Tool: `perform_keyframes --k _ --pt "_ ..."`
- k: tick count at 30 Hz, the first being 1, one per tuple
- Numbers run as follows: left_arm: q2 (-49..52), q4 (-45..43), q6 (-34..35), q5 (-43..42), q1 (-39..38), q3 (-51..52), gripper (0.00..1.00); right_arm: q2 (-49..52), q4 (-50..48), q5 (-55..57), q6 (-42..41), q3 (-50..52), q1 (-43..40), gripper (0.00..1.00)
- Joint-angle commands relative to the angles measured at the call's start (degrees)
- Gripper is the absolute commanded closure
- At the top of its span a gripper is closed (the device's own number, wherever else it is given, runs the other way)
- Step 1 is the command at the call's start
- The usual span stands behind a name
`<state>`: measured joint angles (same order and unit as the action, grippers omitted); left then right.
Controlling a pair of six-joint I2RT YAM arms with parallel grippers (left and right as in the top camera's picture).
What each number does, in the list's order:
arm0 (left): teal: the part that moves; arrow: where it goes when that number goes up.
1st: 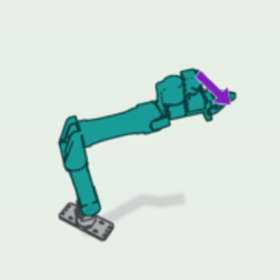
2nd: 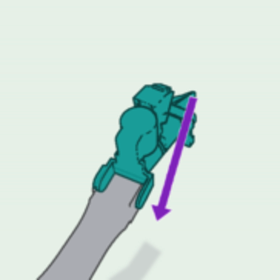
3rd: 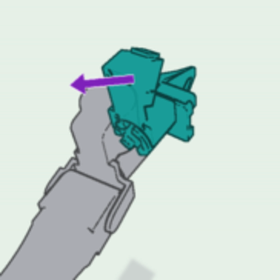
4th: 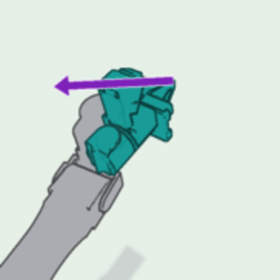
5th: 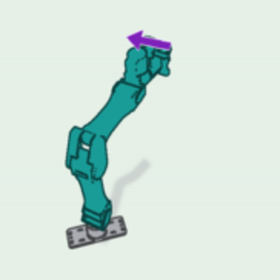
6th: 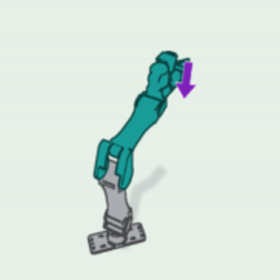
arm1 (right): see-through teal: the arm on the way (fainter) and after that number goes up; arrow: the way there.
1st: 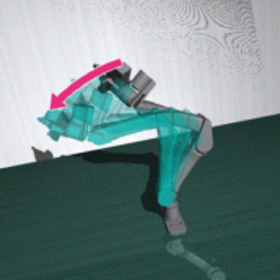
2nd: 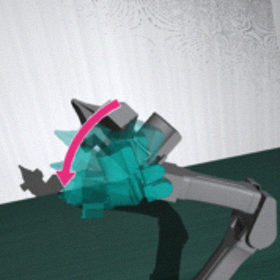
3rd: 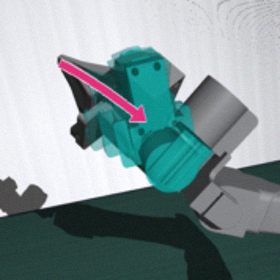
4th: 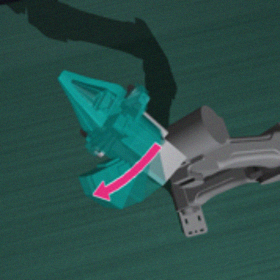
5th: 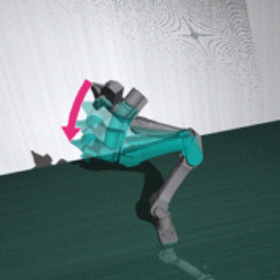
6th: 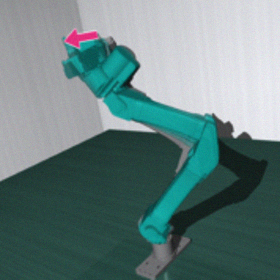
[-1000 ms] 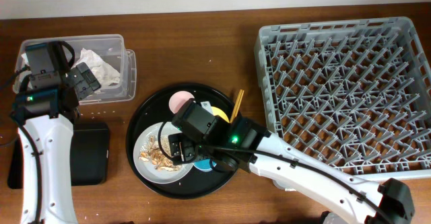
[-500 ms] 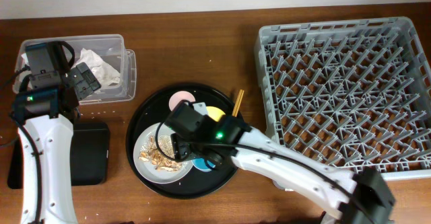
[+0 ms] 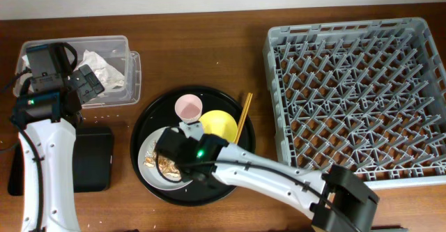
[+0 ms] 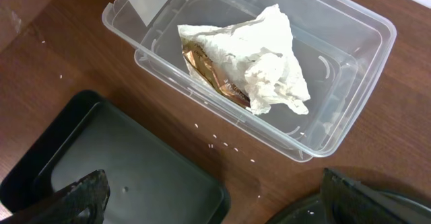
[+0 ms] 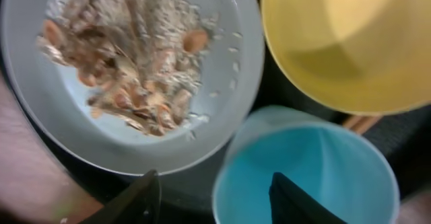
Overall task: Sort waste into correct bins and load items into the dishwasher rack
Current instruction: 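Lower the right gripper and grasp the blue cup beside the plate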
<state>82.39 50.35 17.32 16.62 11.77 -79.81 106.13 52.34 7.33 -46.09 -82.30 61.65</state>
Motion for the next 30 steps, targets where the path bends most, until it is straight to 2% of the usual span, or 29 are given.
perform_keyframes --k 1,5,8,12,15,19,21,30 --pt "0.1 -0.1 -0.3 0.8 0.4 -0.3 0.01 0.4 1.0 6.2 -4.0 -0.1 0.8 0.5" --pt "0.1 -0.1 -0.3 0.8 0.4 -0.3 0.01 1.4 0.5 6.3 -4.0 0.6 1.0 0.51" --pt "0.1 -0.1 -0.3 0.8 0.4 -0.3 0.01 1.7 -0.9 4.4 -4.0 0.6 1.0 0.57" --pt "0.1 -0.1 -0.3 0.8 0.4 -0.3 0.01 3.9 -1.2 3.9 -4.0 0.6 1.1 0.59" --pt "0.1 -0.1 -0.3 0.8 0.4 -0.3 0.01 4.0 -1.1 3.9 -4.0 0.5 1.1 0.74" --pt "0.1 -0.1 -0.3 0.8 0.4 -0.3 0.01 3.9 -1.0 3.8 -3.9 0.4 1.0 0.82" --pt "0.1 -0.1 -0.3 0.8 0.4 -0.3 0.01 3.8 0.8 3.8 -3.9 -1.0 1.0 0.93" --pt "0.1 -0.1 -0.3 0.8 0.4 -0.3 0.01 3.6 8.2 1.6 -3.9 -7.3 1.0 0.96"
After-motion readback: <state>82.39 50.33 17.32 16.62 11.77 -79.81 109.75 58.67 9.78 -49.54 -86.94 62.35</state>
